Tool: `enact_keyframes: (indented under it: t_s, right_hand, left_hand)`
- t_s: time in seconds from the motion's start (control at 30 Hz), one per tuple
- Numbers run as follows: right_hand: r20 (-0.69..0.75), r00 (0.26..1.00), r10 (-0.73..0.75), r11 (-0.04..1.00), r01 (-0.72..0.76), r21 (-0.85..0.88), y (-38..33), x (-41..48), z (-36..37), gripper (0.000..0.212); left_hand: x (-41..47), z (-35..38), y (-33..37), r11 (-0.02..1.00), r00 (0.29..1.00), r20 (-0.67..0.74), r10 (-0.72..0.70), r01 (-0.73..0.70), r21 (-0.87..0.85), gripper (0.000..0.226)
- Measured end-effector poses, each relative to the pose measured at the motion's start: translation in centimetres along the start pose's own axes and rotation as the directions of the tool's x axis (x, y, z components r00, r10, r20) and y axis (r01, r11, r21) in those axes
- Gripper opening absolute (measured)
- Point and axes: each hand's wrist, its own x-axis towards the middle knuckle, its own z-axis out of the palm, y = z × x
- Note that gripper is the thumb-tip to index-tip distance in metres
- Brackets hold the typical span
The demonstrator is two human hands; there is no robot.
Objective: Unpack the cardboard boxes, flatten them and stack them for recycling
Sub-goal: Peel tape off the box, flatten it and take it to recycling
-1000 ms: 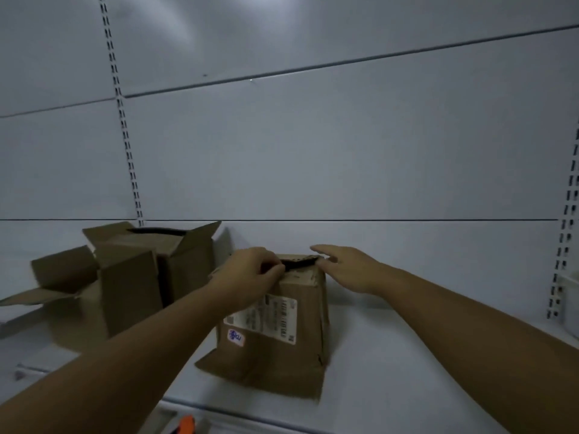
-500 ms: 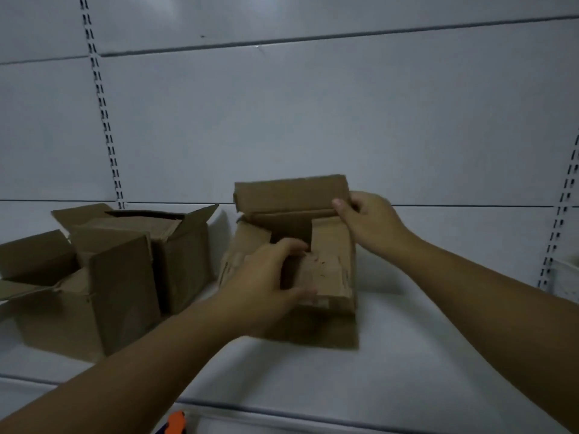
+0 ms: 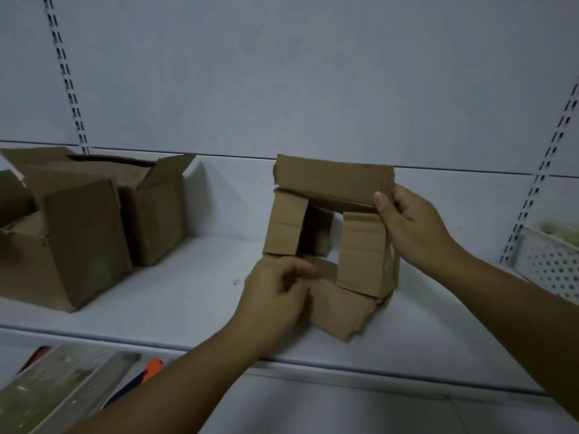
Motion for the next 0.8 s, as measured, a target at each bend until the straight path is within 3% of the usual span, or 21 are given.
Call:
enact_keyframes:
  t_s: [0.1,0.17,0.23,0.27,0.3,0.33,0.37,0.4,0.43,0.53,0.6,0.7,0.8]
  right_hand:
    - [-0.015,0.998,-0.055,0.998,0.056,0.022,-0.2,-0.2,0.5,0.018]
    - [-0.036,0.996,-0.087,0.996,0.087,-0.001,-0.2,-0.6,1.0,0.023]
    - [-0.059,0.975,-0.216,0.973,0.209,-0.101,-0.4,-1.2,1.6,0.029]
    - [-0.073,0.946,-0.317,0.938,0.301,-0.171,-0.8,-1.5,1.8,0.025]
    - [-0.08,0.905,-0.419,0.89,0.391,-0.235,-1.3,-1.7,1.7,0.022]
    - [-0.077,0.853,-0.516,0.831,0.476,-0.288,-1.7,-1.7,1.6,0.025]
    - [-0.058,0.795,-0.603,0.766,0.557,-0.321,-2.2,-1.6,1.4,0.03]
    - [-0.031,0.745,-0.667,0.707,0.619,-0.341,-2.7,-1.4,1.1,0.034]
    - [0.0,0.707,-0.707,0.662,0.662,-0.351,-3.2,-1.2,0.9,0.034]
    - [0.05,0.665,-0.745,0.607,0.707,-0.363,-4.1,-0.8,1.0,0.033]
    - [0.052,0.674,-0.737,0.62,0.705,-0.343,-4.4,-0.8,1.1,0.033]
    - [0.064,0.68,-0.73,0.622,0.701,-0.35,-4.2,-0.8,0.7,0.029]
    - [0.082,0.706,-0.703,0.652,0.687,-0.321,-3.0,-0.5,-0.1,0.029]
  left_hand:
    - [0.3,0.7,1.2,0.959,0.969,0.202,-0.146,0.188,-0.213,0.052]
    - [-0.3,0.6,1.7,0.914,0.935,0.342,-0.099,0.221,-0.339,0.052]
    - [-1.4,0.4,1.4,0.917,0.908,0.42,0.02,0.15,-0.368,0.053]
    - [-1.9,0.1,1.1,0.927,0.924,0.378,0.055,0.094,-0.363,0.052]
    - [-2.1,-0.2,0.8,0.94,0.968,0.246,0.054,0.034,-0.339,0.049]
    - [-1.9,-0.6,0.1,0.957,0.999,0.026,0.021,-0.012,-0.29,0.044]
    - [-1.5,-1.2,-0.5,0.976,0.973,-0.228,-0.016,-0.034,-0.215,0.04]
    - [-0.9,-1.7,-0.9,0.987,0.903,-0.427,-0.046,-0.025,-0.16,0.039]
    - [-0.3,-2.2,-1.2,0.985,0.856,-0.509,-0.09,-0.001,-0.175,0.043]
    - [1.8,-2.1,-1.1,0.88,0.905,-0.349,-0.244,0.055,-0.472,0.078]
    - [2.9,-1.2,-1.1,0.871,0.901,-0.366,-0.234,0.026,-0.491,0.095]
    - [4.0,-0.7,-0.9,0.927,0.884,-0.427,-0.189,0.017,-0.375,0.084]
    - [4.0,-1.1,-1.1,0.904,0.927,-0.316,-0.204,0.054,-0.425,0.071]
